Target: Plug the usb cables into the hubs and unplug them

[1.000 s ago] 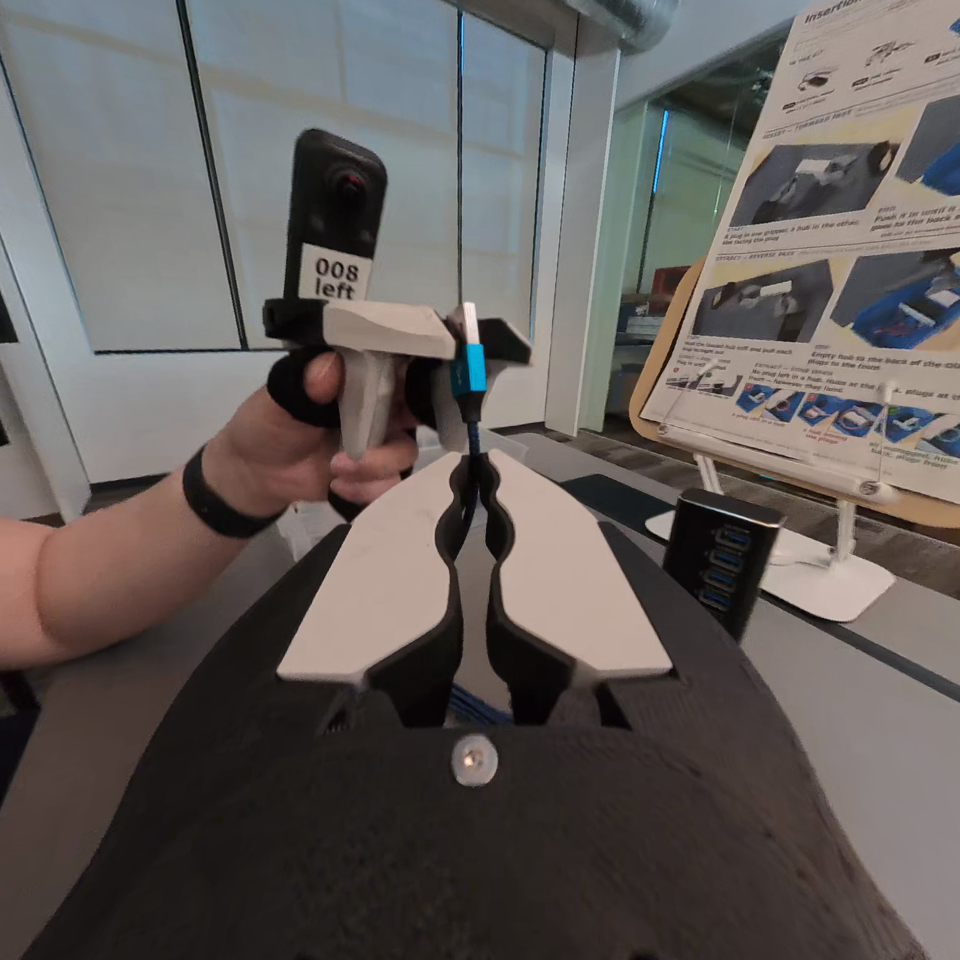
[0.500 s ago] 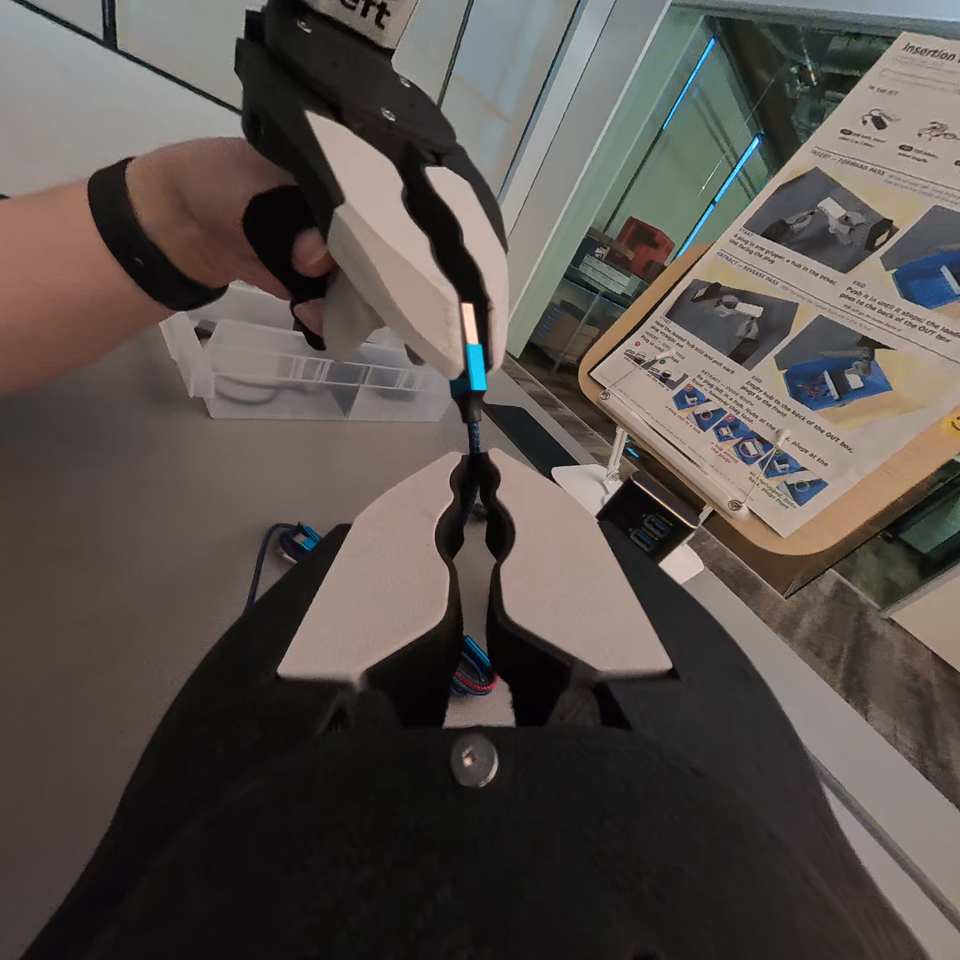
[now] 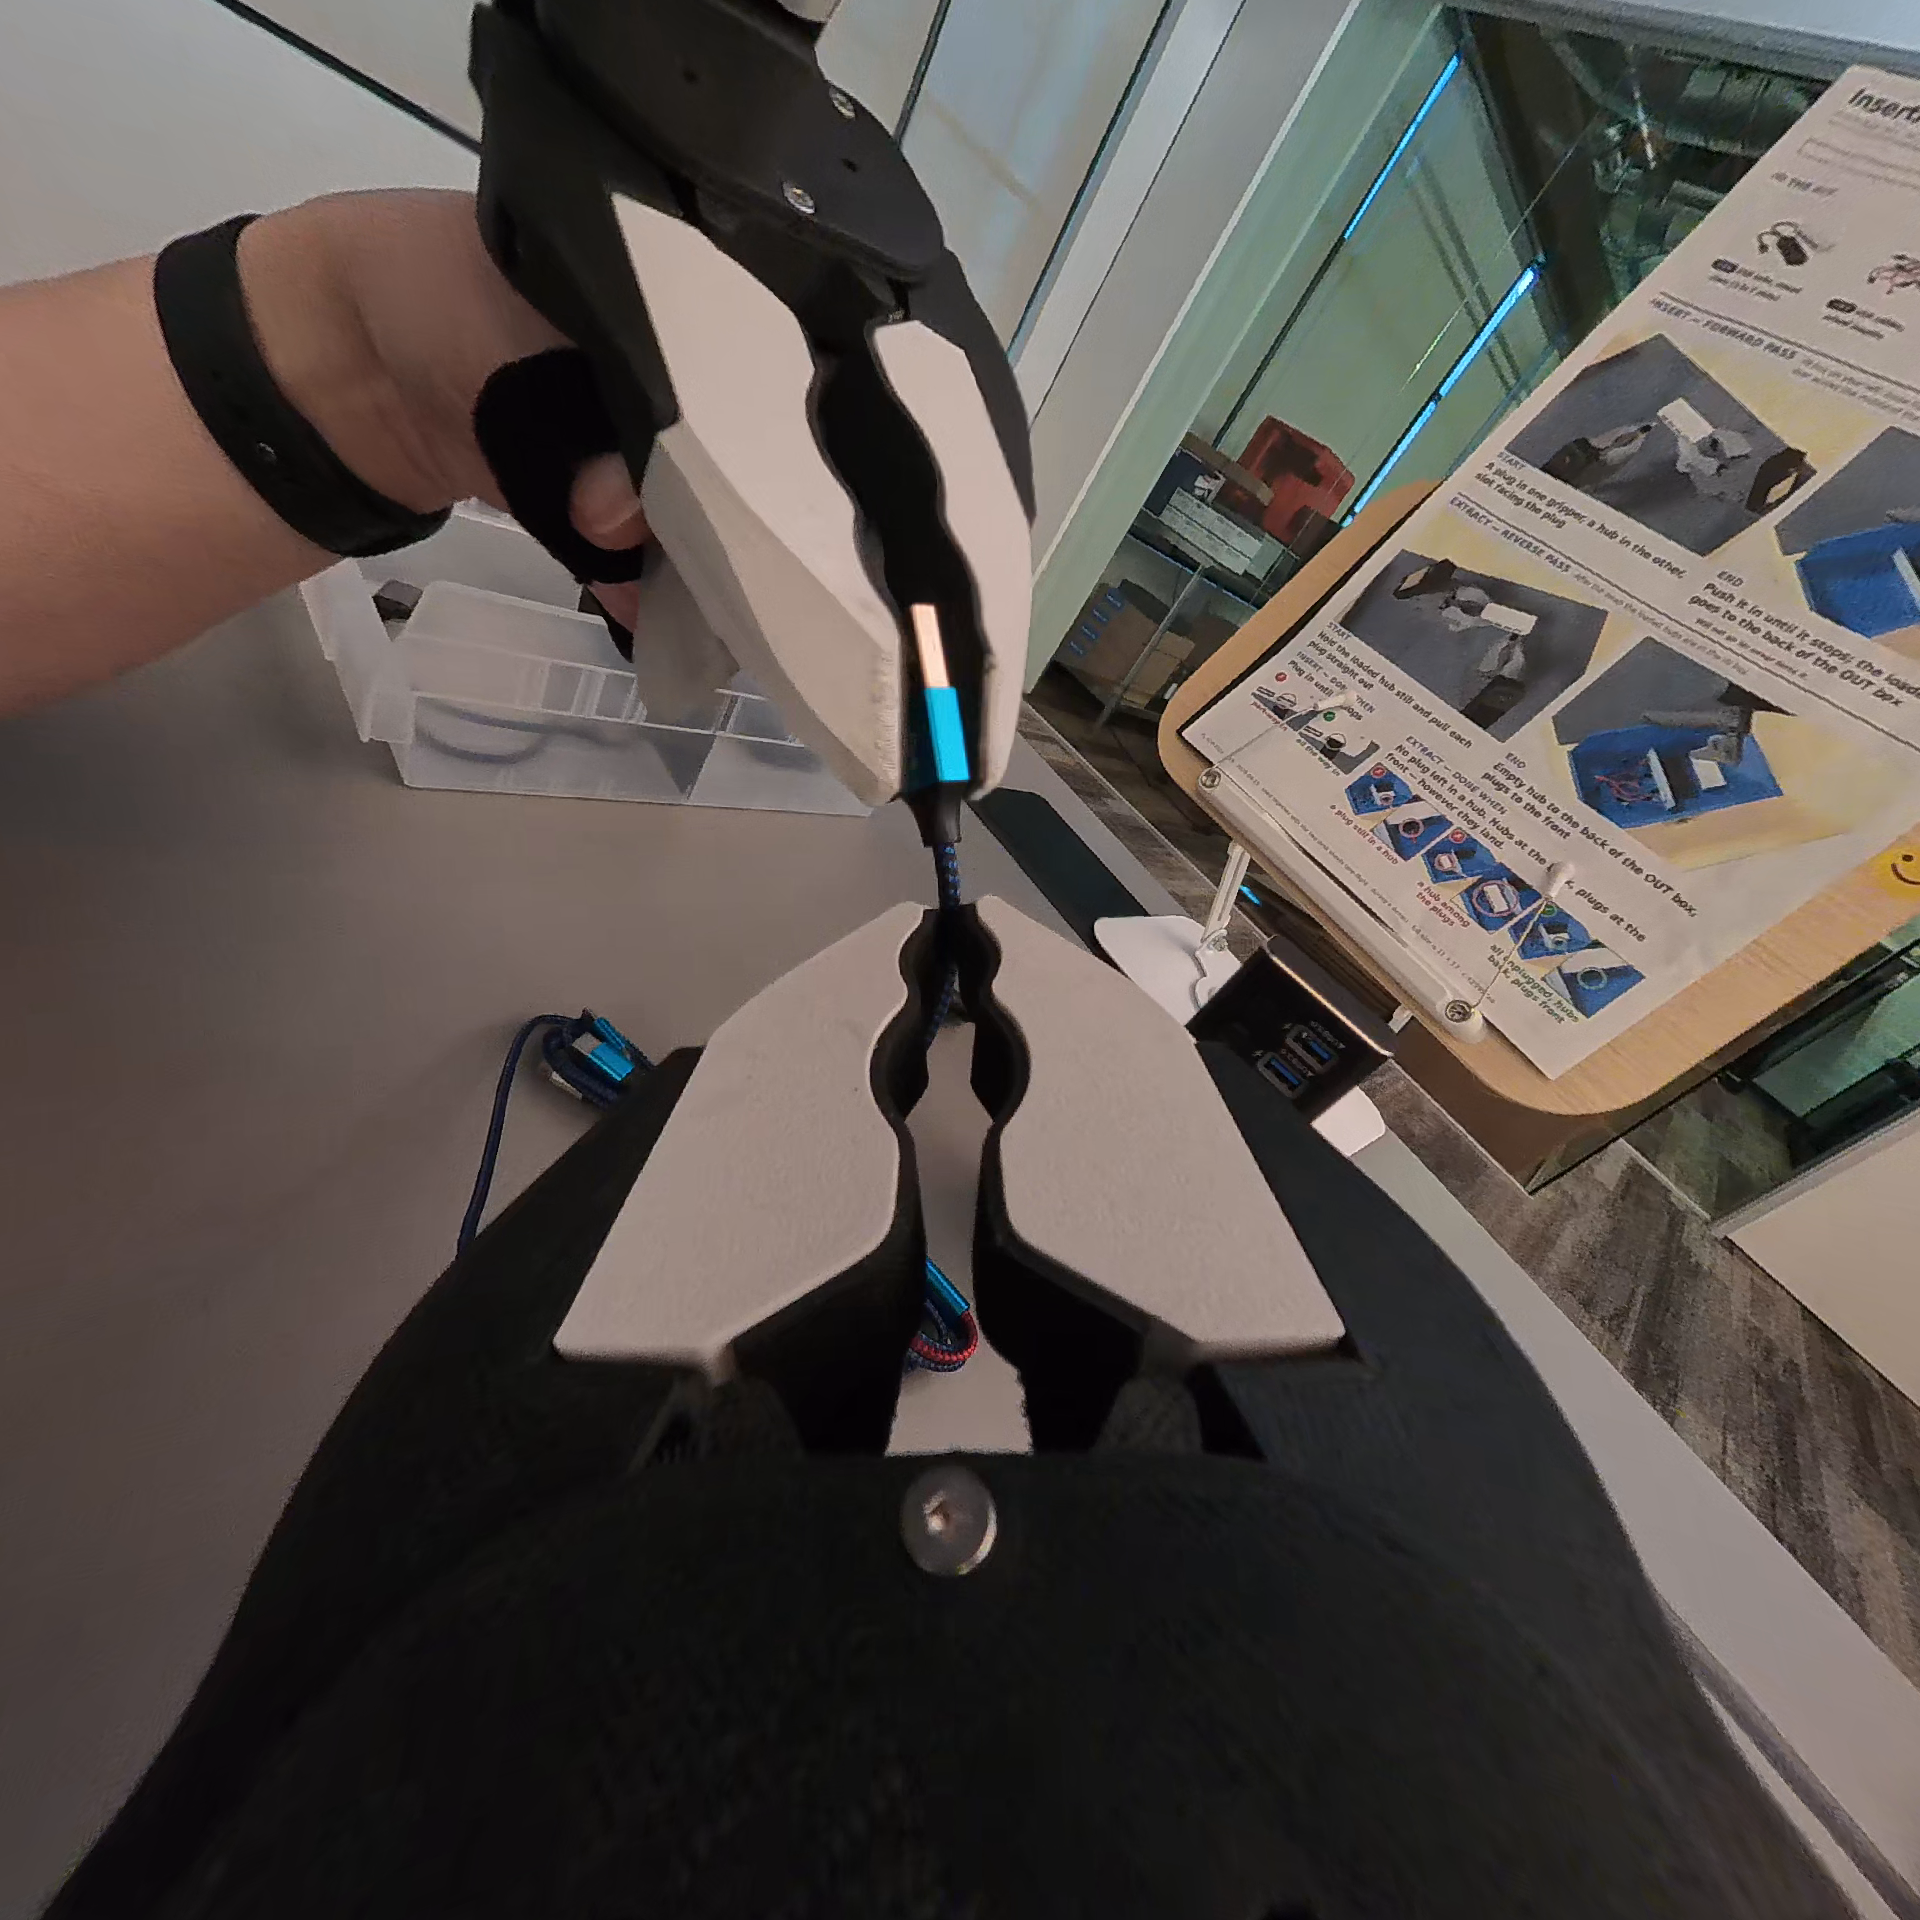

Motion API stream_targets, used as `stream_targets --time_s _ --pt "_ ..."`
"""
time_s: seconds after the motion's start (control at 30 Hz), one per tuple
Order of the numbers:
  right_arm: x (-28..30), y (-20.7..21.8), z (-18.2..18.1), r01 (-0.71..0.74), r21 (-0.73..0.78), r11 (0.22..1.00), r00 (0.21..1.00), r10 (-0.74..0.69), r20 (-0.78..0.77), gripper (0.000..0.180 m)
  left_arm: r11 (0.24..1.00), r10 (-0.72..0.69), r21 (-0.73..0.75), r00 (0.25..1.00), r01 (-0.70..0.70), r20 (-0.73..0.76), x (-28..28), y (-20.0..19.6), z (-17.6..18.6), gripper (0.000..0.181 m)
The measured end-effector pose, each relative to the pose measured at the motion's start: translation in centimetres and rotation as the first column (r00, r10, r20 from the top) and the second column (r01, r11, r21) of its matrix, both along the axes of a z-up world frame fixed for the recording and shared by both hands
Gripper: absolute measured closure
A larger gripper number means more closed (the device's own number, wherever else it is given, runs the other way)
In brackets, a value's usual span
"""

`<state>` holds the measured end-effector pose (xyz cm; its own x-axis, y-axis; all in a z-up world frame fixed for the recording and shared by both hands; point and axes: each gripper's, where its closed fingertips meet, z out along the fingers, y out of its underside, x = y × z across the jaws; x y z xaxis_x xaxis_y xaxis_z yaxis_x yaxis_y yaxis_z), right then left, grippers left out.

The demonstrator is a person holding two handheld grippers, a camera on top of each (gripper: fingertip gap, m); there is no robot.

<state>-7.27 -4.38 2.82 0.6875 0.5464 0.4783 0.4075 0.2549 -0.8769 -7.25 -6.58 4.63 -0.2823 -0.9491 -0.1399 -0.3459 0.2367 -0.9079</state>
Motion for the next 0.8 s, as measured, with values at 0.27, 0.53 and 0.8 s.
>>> stream_targets --time_s 0.27,0.53,0.8 --pt "-0.3 0.1 -0.4 -0.013 0.009 1.000 1.000 0.012 0.016 0.176 0.999 0.011 0.054 0.999 -0.009 -0.032 -0.2 0.4 -0.4 0.176" --pt "0.1 -5.1 3.7 -0.177 0.435 0.883 0.984 0.156 0.083 0.145 0.991 -0.016 -0.131 1.000 0.018 0.019 -1.8 0.1 2.1 0.176" --pt "2.9 -1.3 4.4 0.072 0.755 0.651 0.953 -0.270 0.141 0.130 0.868 -0.189 -0.432 0.968 0.243 0.163 -2.3 -3.4 5.5 0.176"
